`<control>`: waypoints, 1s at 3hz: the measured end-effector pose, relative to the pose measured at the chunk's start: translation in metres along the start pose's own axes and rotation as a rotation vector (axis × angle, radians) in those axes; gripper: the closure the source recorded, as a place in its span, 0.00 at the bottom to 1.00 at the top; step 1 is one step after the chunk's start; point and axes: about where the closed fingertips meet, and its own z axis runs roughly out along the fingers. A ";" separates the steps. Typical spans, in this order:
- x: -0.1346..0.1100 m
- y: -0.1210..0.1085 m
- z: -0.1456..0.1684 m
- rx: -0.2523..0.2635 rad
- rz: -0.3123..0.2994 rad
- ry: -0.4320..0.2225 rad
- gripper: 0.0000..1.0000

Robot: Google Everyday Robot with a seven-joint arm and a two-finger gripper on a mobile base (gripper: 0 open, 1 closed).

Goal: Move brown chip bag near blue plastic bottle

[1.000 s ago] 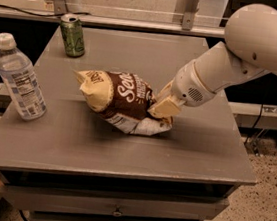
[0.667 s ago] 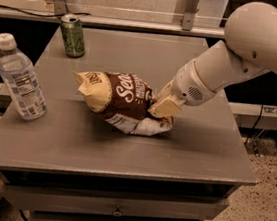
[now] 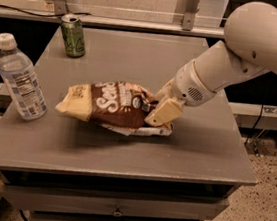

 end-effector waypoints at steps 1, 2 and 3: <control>-0.001 0.001 0.000 0.000 -0.003 0.001 0.00; -0.001 0.001 0.000 0.000 -0.003 0.001 0.00; -0.008 0.002 -0.005 0.001 -0.022 -0.013 0.00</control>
Offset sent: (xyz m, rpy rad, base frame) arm -0.0007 0.0010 0.0006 -0.0007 -0.0011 0.0021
